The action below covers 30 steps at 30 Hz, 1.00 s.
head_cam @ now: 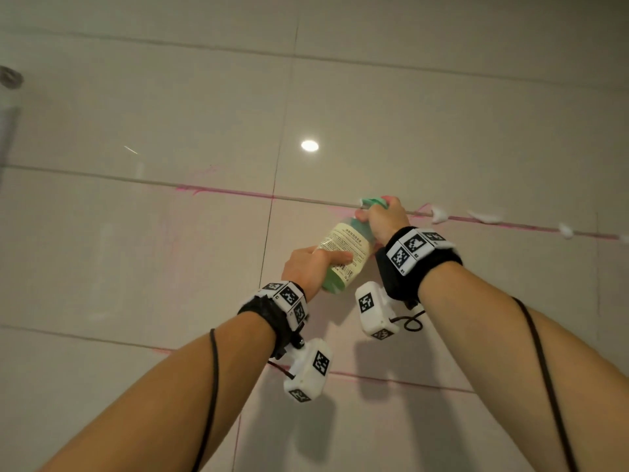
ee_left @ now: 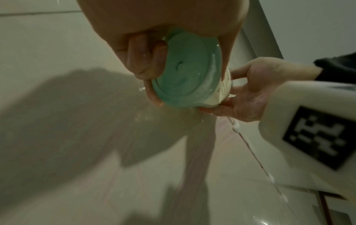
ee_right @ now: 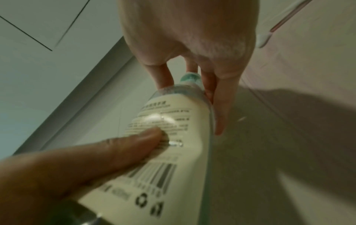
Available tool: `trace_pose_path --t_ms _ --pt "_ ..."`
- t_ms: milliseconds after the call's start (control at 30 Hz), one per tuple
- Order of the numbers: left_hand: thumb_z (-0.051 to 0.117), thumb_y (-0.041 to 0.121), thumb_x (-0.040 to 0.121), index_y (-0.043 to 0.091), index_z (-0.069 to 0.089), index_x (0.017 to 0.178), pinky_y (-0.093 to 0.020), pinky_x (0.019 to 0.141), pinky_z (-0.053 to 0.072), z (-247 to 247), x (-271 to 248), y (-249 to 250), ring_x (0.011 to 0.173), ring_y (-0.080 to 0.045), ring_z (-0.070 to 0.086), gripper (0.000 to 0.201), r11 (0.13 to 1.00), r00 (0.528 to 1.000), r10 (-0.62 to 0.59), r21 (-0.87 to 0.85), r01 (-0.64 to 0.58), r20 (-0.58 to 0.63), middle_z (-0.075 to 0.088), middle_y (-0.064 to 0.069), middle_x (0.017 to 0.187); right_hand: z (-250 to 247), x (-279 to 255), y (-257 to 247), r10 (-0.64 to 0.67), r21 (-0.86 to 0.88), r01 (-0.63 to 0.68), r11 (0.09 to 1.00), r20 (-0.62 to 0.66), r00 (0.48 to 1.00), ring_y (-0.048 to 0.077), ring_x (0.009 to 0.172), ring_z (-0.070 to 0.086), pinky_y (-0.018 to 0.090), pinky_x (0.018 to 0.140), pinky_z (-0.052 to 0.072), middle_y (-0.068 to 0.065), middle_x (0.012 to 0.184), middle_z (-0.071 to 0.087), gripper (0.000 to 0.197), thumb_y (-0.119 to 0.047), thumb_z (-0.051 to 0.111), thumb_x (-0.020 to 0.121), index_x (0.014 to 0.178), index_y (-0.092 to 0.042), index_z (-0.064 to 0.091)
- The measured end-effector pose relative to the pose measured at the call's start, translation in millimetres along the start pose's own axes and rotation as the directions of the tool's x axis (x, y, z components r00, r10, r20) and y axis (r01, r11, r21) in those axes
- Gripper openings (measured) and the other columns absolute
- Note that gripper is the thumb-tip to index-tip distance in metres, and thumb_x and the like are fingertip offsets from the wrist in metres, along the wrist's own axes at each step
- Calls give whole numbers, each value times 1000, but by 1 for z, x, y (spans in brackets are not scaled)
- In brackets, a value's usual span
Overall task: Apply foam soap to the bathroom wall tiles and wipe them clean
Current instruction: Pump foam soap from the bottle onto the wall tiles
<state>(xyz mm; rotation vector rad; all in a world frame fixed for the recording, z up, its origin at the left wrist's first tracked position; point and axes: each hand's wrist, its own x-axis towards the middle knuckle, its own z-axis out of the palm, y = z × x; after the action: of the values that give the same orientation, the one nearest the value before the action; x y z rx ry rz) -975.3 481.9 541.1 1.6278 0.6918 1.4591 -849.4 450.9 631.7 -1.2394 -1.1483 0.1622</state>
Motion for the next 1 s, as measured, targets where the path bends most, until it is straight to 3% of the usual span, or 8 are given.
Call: trace_pose_path --t_ms 233,367,467,633,800,1000 --pt "81 36 74 22 74 111 -11 38 39 -17 6 0 61 -8 69 40 999 998 -34 -18 35 52 78 3 90 12 -5 -1 13 -2 -13 1000 -78 997 25 100 61 44 97 51 5 116 58 57 -15 68 90 140 -16 39" --pt "81 34 75 22 75 106 -11 36 36 -14 2 0 51 -4 65 35 998 999 -43 -38 43 4 78 2 88 10 -4 2 1 25 1 1000 -54 999 26 98 62 44 95 52 3 110 56 59 -13 67 90 140 -18 38" --pt "81 31 76 20 74 101 -11 34 34 -13 0 2 36 3 56 28 997 998 -54 -54 54 -13 77 0 86 8 -1 6 -24 43 25 999 -35 999 17 83 59 35 82 51 2 108 55 57 -13 69 89 138 -18 40" --pt "81 33 77 20 73 98 -10 33 34 -15 1 2 35 3 54 26 999 999 -45 -30 44 -22 75 3 83 10 -1 9 -38 82 41 996 -43 998 15 81 59 36 82 53 -7 94 54 54 -14 69 89 136 -20 43" --pt "81 34 77 22 74 101 -11 35 35 -32 6 -2 38 2 56 28 999 1000 -20 -32 20 1 77 2 84 28 -7 5 -57 79 63 995 -68 996 25 100 61 45 95 52 -1 108 56 56 -16 71 87 136 -21 46" --pt "81 37 77 23 74 105 -11 36 36 -84 19 -14 41 2 58 32 999 1000 8 -51 -7 17 78 3 86 80 -18 -7 -84 75 92 993 -94 992 25 99 62 44 91 55 4 120 56 59 -17 69 88 141 -24 44"
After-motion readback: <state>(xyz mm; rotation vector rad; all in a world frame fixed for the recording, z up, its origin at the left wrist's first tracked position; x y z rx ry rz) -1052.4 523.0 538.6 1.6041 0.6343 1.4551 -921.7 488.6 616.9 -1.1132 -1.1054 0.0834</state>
